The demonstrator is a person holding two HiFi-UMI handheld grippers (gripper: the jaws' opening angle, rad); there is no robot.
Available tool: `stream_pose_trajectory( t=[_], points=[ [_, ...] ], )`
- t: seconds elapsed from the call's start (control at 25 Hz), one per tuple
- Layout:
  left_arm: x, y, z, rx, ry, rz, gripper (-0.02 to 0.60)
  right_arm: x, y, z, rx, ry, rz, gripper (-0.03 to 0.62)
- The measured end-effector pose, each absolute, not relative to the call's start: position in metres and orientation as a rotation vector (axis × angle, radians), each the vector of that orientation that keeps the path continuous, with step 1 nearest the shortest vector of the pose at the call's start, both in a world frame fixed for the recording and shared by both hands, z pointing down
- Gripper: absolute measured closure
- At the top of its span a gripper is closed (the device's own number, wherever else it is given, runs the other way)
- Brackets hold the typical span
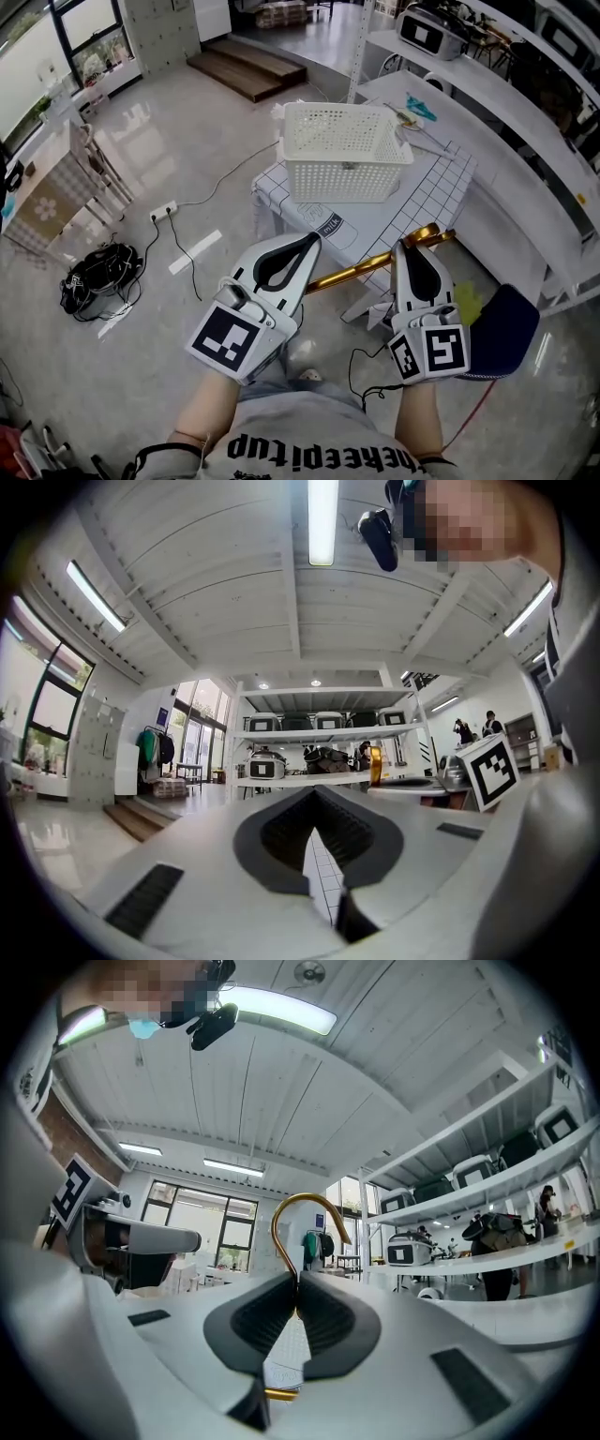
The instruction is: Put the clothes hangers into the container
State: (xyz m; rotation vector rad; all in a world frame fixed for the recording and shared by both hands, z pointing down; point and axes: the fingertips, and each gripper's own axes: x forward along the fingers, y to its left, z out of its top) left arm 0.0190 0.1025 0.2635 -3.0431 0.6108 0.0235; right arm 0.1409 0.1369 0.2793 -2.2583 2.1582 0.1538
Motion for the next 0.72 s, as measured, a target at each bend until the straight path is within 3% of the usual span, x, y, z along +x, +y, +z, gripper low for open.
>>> stream_pose_trajectory(
  t=[0.72],
  points=[
    [0.03, -0.003, 0.262, -3.064, 0.423, 0.047, 0.568, 0.152, 0.049, 0.282, -2.421, 2.024, 0.117, 0.551]
  ],
)
